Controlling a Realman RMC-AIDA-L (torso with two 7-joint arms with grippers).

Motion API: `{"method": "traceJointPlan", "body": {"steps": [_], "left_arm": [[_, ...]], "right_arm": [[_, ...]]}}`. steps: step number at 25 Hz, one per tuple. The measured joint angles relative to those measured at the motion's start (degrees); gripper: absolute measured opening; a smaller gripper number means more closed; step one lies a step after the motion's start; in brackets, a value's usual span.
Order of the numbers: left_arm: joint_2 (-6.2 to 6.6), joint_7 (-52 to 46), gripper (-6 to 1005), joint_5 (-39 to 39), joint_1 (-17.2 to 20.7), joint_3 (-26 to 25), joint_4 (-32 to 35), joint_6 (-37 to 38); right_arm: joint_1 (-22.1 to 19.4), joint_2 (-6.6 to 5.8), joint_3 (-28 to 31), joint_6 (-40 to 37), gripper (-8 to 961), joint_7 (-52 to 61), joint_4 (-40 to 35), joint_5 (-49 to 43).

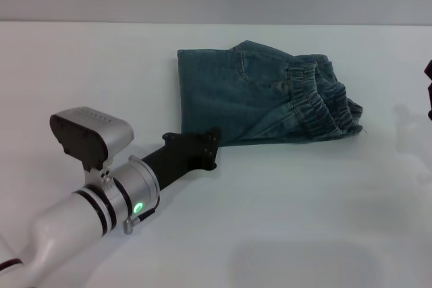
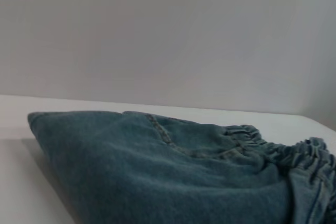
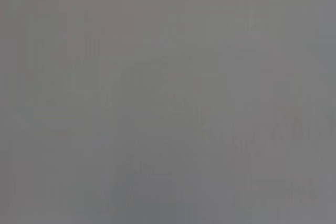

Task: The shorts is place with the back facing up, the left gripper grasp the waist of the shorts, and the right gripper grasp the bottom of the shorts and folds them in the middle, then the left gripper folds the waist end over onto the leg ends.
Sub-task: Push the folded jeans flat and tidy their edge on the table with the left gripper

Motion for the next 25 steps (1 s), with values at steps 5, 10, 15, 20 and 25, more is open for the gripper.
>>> {"method": "traceJointPlan", "body": {"steps": [5, 10, 15, 20, 25], "left_arm": [[-0.10, 0.0, 57, 0.0, -1.8, -0.5, 2.2, 0.0], [-0.36, 0.3, 61, 0.1, -4.0, -1.3, 4.4, -0.5], [-0.40, 0.4, 65, 0.1, -5.2, -1.5, 5.2, -2.4], [-0.46, 0.2, 70, 0.0, -6.3, -1.5, 5.7, -4.3], [-0.47, 0.5, 74, 0.0, -6.8, -1.5, 5.9, -4.4]], "right_arm": [[-0.3, 0.08, -0.3, 0.1, 4, 0.0, 0.2, 0.4], [-0.9, 0.07, -0.7, 1.6, 4, 0.0, 0.5, 2.0], [-1.9, 0.04, -0.7, 2.3, 5, 0.0, 1.3, 2.4], [-2.3, 0.02, -0.8, 2.3, 5, 0.0, 1.5, 2.5], [-2.5, -0.02, -1.5, 2.3, 5, 0.0, 1.6, 2.5]]}}
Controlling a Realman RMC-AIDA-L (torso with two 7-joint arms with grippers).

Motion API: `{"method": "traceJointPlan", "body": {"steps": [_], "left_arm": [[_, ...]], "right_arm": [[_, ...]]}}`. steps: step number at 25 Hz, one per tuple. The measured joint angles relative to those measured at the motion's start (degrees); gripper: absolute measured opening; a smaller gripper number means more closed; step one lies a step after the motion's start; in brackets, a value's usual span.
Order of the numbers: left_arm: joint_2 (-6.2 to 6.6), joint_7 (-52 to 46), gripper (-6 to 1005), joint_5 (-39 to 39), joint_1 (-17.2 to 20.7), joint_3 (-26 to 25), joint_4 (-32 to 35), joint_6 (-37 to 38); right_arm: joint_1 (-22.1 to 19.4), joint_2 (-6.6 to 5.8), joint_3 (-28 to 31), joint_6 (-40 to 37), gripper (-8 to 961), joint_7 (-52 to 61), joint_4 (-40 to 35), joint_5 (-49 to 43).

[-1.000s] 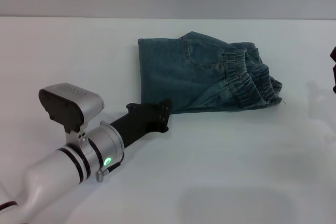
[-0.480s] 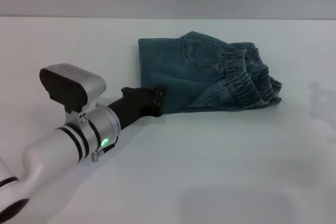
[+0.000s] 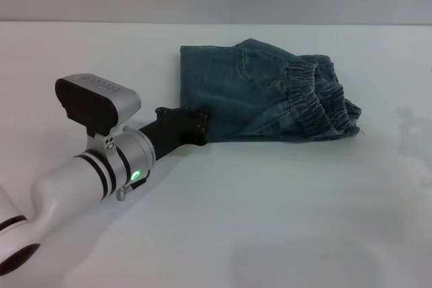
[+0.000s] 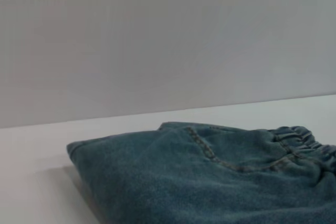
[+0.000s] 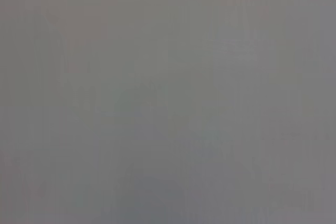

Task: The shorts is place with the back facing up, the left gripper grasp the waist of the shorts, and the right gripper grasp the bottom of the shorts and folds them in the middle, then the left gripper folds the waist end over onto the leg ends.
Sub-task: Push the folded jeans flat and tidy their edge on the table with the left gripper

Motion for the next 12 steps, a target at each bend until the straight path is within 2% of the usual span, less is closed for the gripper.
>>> {"method": "traceJointPlan", "body": {"steps": [11, 12], "left_arm": [[0.04, 0.7, 84, 0.0, -1.4, -0.4, 1.5, -0.9], [0.18, 5.2, 85, 0.0, -0.5, -3.2, 0.3, 0.2]], "right_arm": [[-0.6, 0.05, -0.7, 0.8, 6, -0.5, -0.3, -0.1], [-0.6, 0.06, -0.7, 0.8, 6, -0.9, -0.5, -0.2]]}}
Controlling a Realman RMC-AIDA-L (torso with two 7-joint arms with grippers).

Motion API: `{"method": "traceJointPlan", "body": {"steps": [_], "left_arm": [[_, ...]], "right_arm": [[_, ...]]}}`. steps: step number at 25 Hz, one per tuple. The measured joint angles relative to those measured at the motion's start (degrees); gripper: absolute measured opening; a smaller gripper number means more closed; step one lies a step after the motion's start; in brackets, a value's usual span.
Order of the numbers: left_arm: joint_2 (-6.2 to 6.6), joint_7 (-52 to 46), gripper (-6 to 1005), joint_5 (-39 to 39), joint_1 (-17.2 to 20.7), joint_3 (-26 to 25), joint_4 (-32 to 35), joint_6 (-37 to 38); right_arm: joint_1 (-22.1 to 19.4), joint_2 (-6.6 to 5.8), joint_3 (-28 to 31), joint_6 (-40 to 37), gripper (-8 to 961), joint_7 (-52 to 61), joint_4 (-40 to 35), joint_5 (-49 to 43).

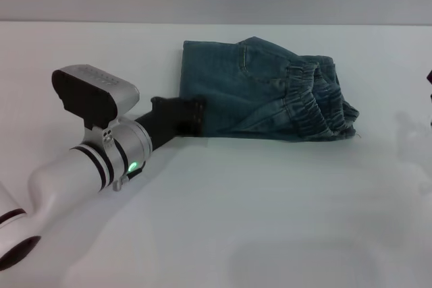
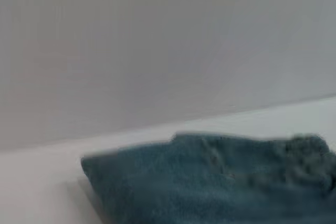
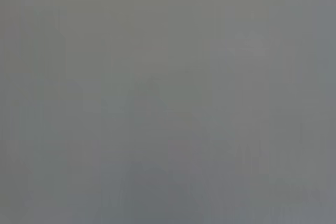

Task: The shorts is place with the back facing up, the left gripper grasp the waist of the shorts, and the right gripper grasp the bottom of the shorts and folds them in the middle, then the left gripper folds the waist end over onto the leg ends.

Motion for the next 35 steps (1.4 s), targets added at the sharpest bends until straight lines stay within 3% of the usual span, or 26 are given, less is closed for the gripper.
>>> {"method": "traceJointPlan", "body": {"steps": [3, 5, 6, 10, 13, 15, 21, 25, 33, 35], "left_arm": [[0.11, 3.5, 87, 0.0, 1.4, -2.8, -1.4, 1.7], [0.37, 15.7, 89, 0.0, 8.8, -13.0, -7.1, 11.8], [0.37, 16.4, 90, 0.0, 9.4, -13.6, -7.4, 12.5], [0.50, 26.1, 93, -0.1, 17.5, -20.3, -11.9, 23.0], [0.46, 28.5, 96, -0.1, 21.3, -22.2, -12.4, 27.0], [0.47, 28.5, 98, -0.2, 22.4, -22.7, -12.0, 27.1], [0.23, 28.5, 103, -0.4, 23.2, -23.0, -8.6, 26.0], [0.06, 28.2, 281, -0.4, 23.2, -22.7, -6.5, 26.4], [-0.21, 27.0, 552, -0.5, 24.5, -22.9, -5.4, 28.2], [-0.20, 26.9, 611, -0.6, 24.5, -22.9, -5.1, 28.2]], "right_arm": [[0.6, 0.14, 0.6, 0.1, 6, -4.2, -1.3, 1.2], [0.6, 0.20, 0.9, 0.1, 6, -5.8, -1.8, 2.5], [0.5, 0.24, 0.9, 0.2, 6, -7.3, -2.3, 5.1], [0.2, 0.18, 2.0, 2.8, 7, -10.8, -7.4, 19.5], [0.7, 0.03, 4.3, 4.9, 7, -12.4, -12.6, 24.1], [1.2, 0.03, 5.5, 5.8, 7, -14.1, -15.6, 24.3], [3.3, 0.36, 6.0, 8.9, 239, -16.0, -24.3, 28.9], [4.9, 0.46, 5.9, 15.7, 397, -16.2, -29.8, 30.4], [5.6, 0.39, 4.4, 23.3, 579, -19.2, -34.3, 30.1], [5.8, 0.36, 3.9, 23.5, 579, -19.8, -34.7, 30.1]]}}
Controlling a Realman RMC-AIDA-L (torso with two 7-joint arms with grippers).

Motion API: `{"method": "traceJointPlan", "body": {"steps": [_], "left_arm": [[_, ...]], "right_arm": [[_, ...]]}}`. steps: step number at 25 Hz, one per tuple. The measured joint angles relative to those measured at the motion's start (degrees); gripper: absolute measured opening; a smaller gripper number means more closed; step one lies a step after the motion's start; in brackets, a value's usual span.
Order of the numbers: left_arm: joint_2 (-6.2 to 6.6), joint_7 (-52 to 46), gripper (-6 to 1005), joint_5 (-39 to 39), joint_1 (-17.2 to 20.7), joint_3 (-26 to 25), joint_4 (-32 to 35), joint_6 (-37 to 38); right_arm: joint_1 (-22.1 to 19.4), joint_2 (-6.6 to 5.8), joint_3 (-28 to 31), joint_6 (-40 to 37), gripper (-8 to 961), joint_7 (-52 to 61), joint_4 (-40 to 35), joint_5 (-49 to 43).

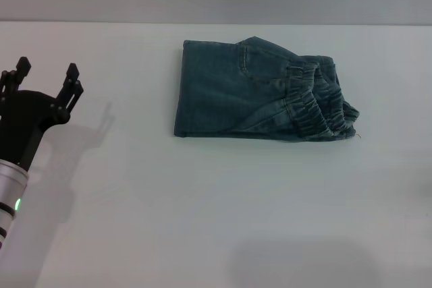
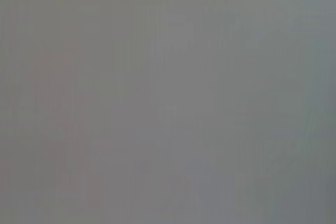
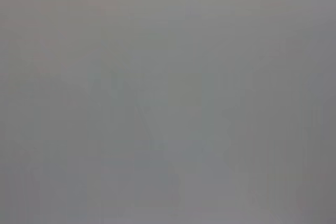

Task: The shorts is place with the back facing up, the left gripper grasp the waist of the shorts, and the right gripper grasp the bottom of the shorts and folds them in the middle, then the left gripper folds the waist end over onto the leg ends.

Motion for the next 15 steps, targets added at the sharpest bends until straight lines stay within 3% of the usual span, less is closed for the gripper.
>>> {"method": "traceJointPlan", "body": {"steps": [9, 15], "left_arm": [[0.03, -0.1, 810, -0.1, 0.8, -0.5, 0.1, 0.2], [0.03, -0.2, 810, -0.4, 0.7, -0.5, 0.1, 0.1]], "right_arm": [[2.3, -0.32, -0.9, 0.1, 580, -0.7, -2.3, 0.1], [2.8, -0.39, -0.8, 0.2, 579, -0.7, -2.7, 0.2]]}}
